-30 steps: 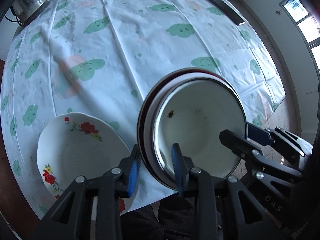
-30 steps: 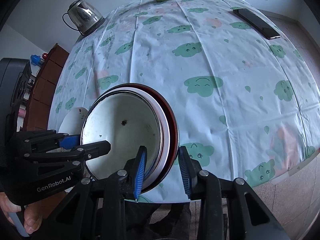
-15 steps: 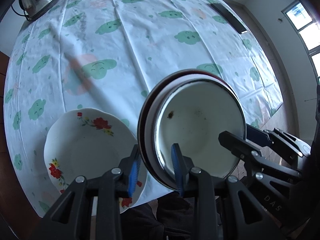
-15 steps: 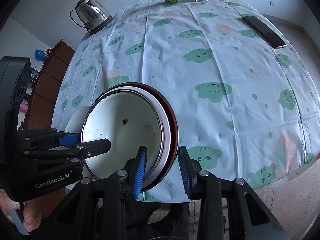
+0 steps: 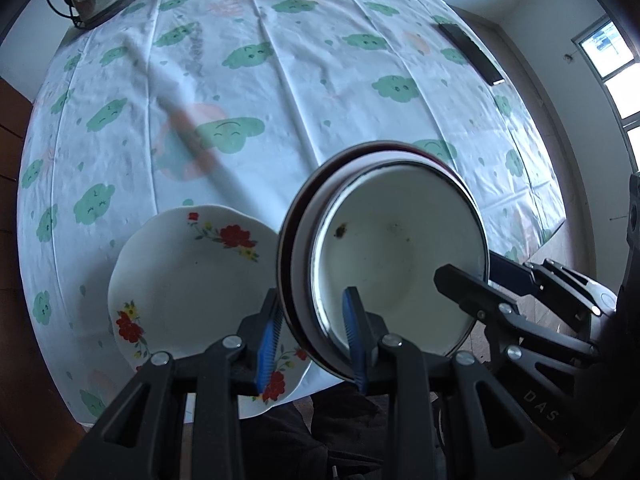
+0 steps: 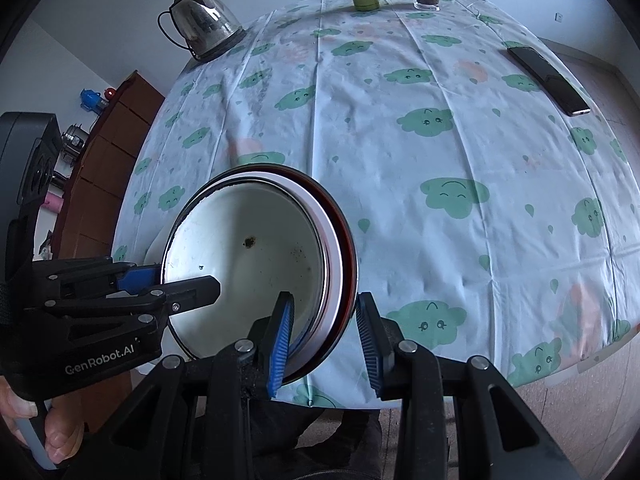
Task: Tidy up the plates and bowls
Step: 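Lift the nested bowl stack with both tools, then carry the bowl stack over the red-flower plate stack and lower it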
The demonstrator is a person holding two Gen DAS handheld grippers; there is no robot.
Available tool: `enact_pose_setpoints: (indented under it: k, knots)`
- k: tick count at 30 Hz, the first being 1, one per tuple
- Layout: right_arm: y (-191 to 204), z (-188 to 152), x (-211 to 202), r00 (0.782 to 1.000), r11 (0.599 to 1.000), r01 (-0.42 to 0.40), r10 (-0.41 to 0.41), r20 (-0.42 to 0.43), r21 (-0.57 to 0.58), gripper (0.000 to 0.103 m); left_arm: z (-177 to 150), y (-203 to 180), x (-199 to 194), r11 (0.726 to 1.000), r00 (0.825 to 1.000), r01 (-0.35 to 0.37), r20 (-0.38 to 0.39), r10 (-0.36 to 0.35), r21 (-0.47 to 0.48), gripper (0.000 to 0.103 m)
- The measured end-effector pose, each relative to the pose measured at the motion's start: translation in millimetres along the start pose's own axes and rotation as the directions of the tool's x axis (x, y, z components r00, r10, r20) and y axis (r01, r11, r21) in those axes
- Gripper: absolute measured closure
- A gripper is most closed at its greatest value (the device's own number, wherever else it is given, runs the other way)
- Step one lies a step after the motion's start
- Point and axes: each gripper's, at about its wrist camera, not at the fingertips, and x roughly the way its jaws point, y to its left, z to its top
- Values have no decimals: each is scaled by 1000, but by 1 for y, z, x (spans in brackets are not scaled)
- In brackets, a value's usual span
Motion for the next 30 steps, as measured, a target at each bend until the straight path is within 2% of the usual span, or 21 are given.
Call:
enact_pose_setpoints:
  k: [15,30]
  knots:
    - [21,-1,3,1000,1000,-12,12,-4,-26,68,-9,21,-8,999,1000,7,15,-6,-44,74]
    - [56,3,11,999,996,-35,33,-19,-87,68,-24,56,-17,994,999,-2,35,5,-113,75]
